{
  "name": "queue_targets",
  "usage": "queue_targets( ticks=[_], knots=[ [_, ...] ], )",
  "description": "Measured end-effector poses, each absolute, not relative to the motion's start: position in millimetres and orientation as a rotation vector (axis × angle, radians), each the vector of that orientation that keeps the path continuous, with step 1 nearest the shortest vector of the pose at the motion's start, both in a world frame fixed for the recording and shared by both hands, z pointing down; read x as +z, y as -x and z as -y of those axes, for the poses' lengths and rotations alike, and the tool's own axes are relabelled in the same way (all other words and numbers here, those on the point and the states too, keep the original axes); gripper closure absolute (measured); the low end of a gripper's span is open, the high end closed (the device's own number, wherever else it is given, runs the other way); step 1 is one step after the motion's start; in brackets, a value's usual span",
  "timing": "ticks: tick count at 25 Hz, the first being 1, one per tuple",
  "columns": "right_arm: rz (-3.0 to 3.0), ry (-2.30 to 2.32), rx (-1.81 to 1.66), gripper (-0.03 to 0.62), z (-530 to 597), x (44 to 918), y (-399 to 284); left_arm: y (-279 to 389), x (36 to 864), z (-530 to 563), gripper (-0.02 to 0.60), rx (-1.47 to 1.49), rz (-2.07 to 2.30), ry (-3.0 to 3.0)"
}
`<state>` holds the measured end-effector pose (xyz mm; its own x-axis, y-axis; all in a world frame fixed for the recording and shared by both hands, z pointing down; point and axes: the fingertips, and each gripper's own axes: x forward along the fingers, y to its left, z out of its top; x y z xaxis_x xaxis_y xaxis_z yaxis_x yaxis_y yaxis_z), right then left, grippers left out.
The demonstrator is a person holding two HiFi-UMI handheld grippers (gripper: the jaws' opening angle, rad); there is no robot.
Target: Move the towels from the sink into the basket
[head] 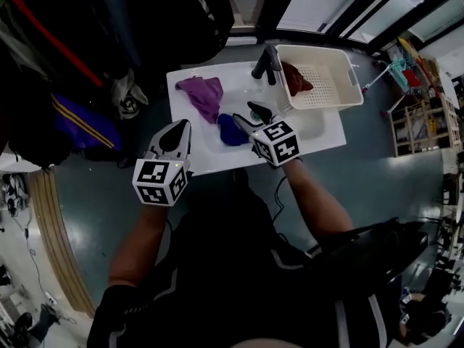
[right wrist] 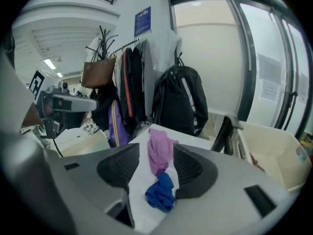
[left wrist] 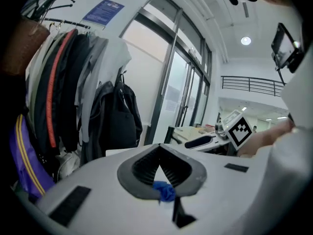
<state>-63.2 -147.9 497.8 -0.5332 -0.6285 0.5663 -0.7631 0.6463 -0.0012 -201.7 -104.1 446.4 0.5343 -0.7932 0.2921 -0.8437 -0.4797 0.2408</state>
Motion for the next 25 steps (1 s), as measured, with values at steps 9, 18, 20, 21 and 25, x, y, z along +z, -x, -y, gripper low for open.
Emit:
queue_targets(
  ticks=[9, 18, 20, 21, 25],
  knots=[
    [2.135, -0.665, 0.455, 0.280, 154, 648, 67, 178, 547, 110, 0.578, 0.411, 1.363, -2.203],
    [1.996, -0.415, 0.467, 0.224, 155, 744, 62, 174, 598, 109, 0.577, 0.470, 1.397, -2.041],
    [1.981, -0.391, 0.445, 0.220, 157, 754, 62, 175, 604, 107, 0.577, 0.481, 1.412, -2.021],
    [1.975, -0.379, 0.426, 0.217, 158, 759, 62, 175, 606, 106, 0.577, 0.487, 1.414, -2.017],
    [1.941, -0.315, 0.401, 0.218, 156, 777, 64, 172, 614, 100, 0.577, 0.498, 1.398, -2.007]
  ],
)
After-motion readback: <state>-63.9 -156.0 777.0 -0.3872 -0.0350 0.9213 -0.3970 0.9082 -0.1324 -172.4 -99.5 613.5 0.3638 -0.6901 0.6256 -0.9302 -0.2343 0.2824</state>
